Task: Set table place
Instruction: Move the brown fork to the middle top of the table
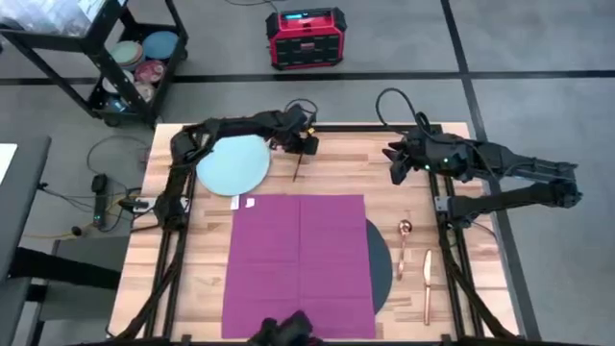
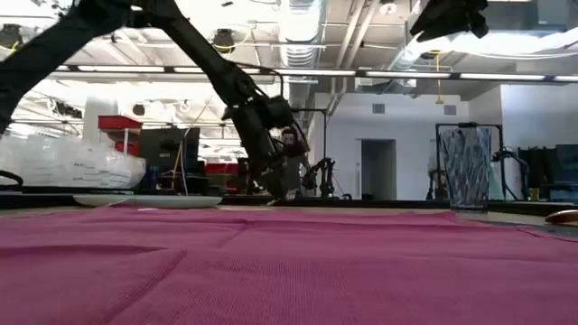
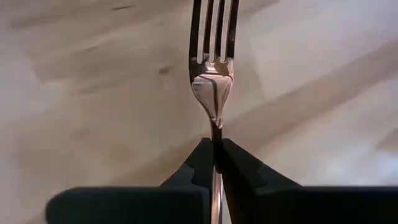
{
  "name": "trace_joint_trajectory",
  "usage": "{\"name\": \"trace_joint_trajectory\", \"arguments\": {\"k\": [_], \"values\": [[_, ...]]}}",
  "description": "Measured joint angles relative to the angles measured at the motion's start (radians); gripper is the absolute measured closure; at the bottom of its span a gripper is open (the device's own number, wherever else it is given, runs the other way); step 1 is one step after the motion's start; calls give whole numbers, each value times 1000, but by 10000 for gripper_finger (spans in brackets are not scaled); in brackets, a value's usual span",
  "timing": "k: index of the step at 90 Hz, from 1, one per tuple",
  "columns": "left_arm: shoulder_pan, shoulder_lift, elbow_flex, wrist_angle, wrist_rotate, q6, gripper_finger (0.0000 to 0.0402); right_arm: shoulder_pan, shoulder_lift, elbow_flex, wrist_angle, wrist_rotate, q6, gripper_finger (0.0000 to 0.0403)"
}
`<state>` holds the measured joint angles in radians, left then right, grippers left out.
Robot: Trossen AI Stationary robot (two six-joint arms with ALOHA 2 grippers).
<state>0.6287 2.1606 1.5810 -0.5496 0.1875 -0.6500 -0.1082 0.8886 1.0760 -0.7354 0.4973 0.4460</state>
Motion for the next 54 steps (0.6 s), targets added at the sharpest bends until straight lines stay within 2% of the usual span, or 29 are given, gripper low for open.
{"name": "trace_joint_trajectory", "arguments": {"k": [25,54], "values": [[18,46,62,13,17,29,397,0,0,0,2,0,18,289],[33,45,109,-9,33,51,332,4,0,0,0,-30,17,289]]}}
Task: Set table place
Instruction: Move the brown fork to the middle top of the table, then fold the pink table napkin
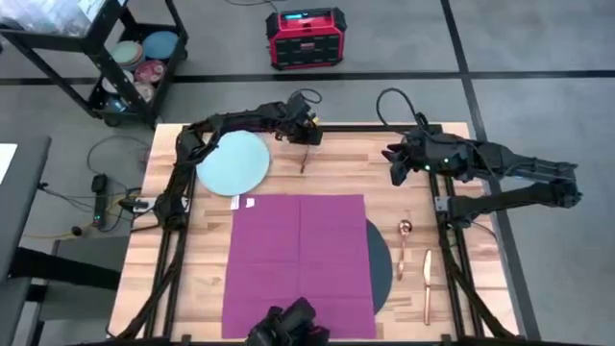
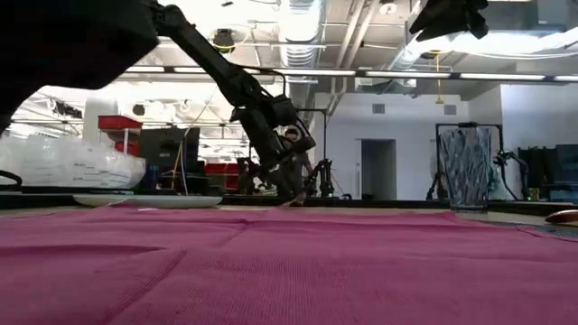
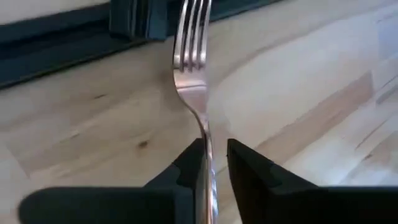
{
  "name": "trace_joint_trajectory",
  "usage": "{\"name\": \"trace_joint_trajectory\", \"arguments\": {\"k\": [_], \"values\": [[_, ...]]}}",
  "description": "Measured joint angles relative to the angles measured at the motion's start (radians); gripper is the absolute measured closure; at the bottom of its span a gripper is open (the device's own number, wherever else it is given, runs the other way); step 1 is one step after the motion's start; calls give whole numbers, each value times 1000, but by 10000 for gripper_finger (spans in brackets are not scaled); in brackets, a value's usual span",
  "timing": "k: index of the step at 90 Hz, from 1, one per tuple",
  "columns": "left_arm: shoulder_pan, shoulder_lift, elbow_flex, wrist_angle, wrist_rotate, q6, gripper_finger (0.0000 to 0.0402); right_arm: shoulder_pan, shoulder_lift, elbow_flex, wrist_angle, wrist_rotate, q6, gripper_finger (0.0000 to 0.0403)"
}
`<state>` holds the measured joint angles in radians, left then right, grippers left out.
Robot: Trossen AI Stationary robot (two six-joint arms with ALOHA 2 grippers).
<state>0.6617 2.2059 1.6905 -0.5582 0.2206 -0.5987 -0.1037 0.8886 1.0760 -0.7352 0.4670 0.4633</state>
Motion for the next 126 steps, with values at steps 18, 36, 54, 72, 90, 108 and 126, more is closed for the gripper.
{"name": "trace_joint_trajectory", "arguments": {"k": [18,36,54,72,90,108,126], "values": [[-10,0,0,-48,67,73,303,8,0,0,-14,-6,0,289],[-48,-48,-1,-148,112,85,306,12,0,0,-33,-59,1,289],[-202,-211,-21,-324,16,182,310,14,49,-10,-152,-177,34,289],[-337,-456,-237,-254,-137,139,310,32,123,-135,-5,-275,34,289],[-313,-723,-594,-211,-117,-28,311,9,199,-213,175,-322,81,289],[-248,-906,-827,-231,-92,-104,311,-73,300,-237,207,-362,126,289],[-205,-934,-958,-267,-100,-78,311,-152,445,-278,254,-458,156,289]]}}
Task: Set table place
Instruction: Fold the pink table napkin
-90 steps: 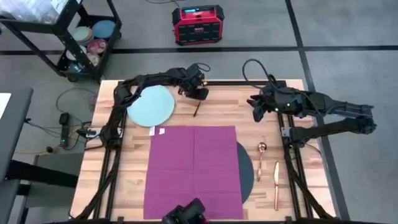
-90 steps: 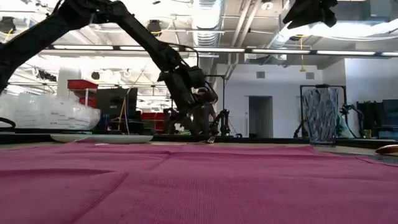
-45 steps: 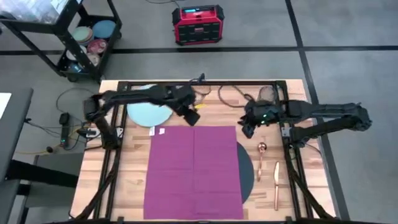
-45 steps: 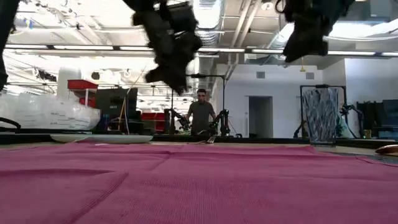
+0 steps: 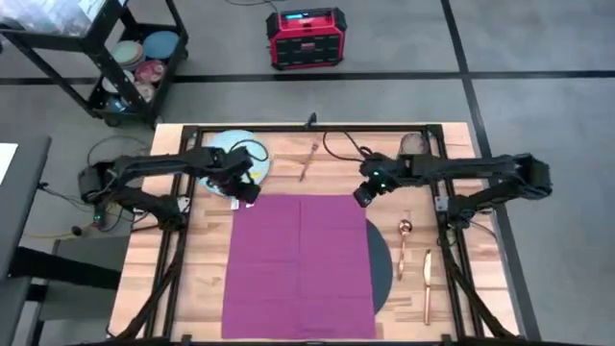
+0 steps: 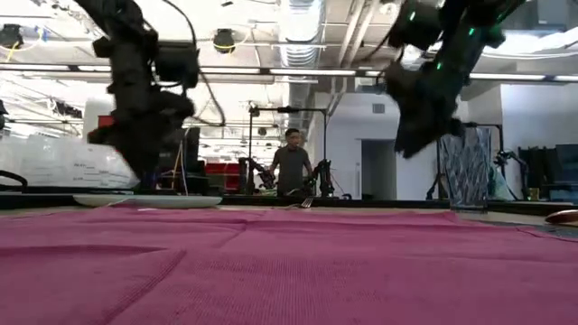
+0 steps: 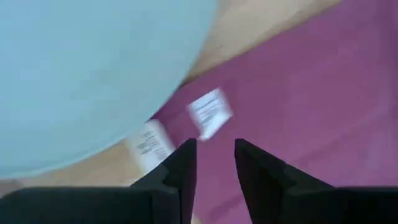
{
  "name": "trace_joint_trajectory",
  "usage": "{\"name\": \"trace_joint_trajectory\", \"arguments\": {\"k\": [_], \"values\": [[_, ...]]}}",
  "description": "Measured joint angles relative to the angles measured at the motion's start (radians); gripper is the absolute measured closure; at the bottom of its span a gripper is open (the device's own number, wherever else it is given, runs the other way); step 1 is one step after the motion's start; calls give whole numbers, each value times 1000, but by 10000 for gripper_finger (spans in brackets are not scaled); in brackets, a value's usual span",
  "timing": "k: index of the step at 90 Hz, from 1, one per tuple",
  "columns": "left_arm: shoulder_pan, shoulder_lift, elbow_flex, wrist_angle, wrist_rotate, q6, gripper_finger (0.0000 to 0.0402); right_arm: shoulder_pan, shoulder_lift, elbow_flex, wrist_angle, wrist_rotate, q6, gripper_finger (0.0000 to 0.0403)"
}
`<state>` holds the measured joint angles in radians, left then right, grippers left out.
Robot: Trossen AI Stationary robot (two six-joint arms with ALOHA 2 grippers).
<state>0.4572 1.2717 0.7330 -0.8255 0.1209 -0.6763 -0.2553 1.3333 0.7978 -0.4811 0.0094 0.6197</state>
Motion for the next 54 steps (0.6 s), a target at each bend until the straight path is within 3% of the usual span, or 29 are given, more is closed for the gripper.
{"name": "trace_joint_trajectory", "arguments": {"k": [26,54], "values": [[4,1,-20,-65,-63,93,311,-13,59,0,69,-36,61,289],[5,3,-73,-78,-75,141,311,-57,90,-1,-46,-8,53,289]]}}
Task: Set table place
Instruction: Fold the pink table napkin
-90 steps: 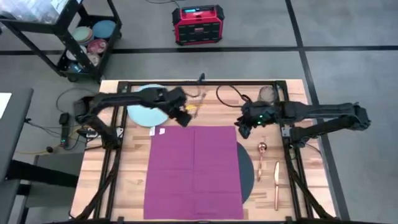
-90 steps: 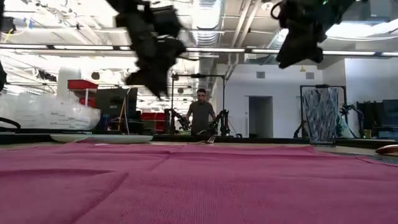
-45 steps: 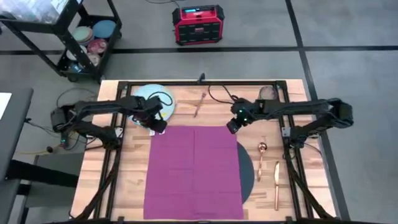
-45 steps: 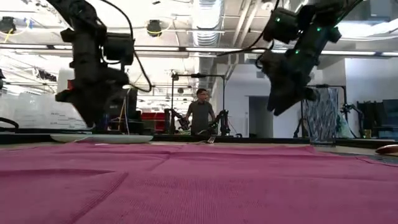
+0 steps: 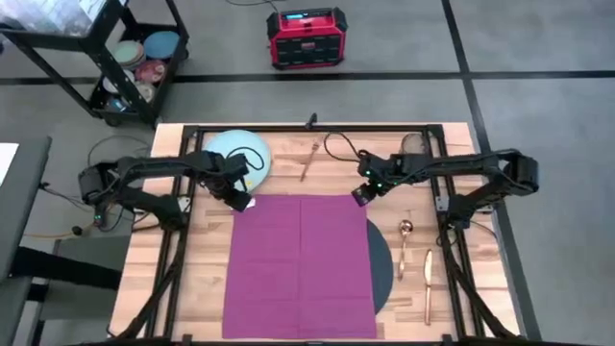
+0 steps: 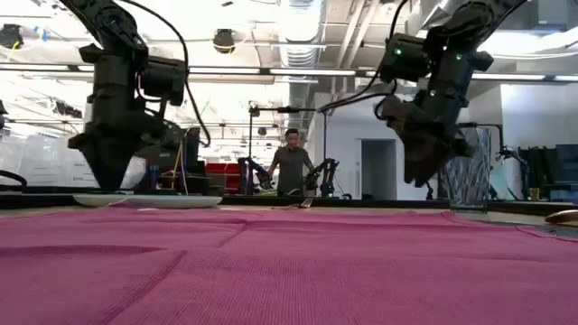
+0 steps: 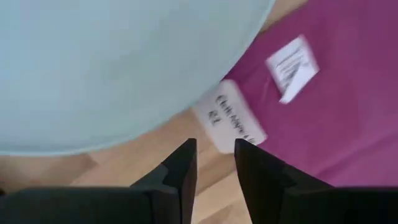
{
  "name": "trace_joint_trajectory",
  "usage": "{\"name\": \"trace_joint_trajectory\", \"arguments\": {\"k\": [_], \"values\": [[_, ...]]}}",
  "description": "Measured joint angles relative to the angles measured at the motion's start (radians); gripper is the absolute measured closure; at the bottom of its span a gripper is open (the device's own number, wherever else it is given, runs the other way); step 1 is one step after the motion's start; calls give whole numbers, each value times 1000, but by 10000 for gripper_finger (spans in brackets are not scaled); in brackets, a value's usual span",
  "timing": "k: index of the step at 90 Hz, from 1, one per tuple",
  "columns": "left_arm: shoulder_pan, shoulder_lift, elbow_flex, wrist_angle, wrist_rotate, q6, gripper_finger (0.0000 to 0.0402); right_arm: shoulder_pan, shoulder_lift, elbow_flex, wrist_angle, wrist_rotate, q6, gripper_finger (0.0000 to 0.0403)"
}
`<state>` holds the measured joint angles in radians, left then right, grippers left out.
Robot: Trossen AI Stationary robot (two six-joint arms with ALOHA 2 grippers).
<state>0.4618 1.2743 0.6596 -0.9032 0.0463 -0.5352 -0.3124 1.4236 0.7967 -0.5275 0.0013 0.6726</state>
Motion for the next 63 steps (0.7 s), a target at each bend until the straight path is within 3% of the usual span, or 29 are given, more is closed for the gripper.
{"name": "trace_joint_trajectory", "arguments": {"k": [17,26,63], "values": [[0,0,-55,30,8,-5,311,-5,2,-7,2,-8,-15,289],[0,0,-74,40,20,-9,311,-14,5,-44,48,-62,-14,289],[0,0,-76,63,22,-11,311,-45,7,-121,132,-83,11,289]]}}
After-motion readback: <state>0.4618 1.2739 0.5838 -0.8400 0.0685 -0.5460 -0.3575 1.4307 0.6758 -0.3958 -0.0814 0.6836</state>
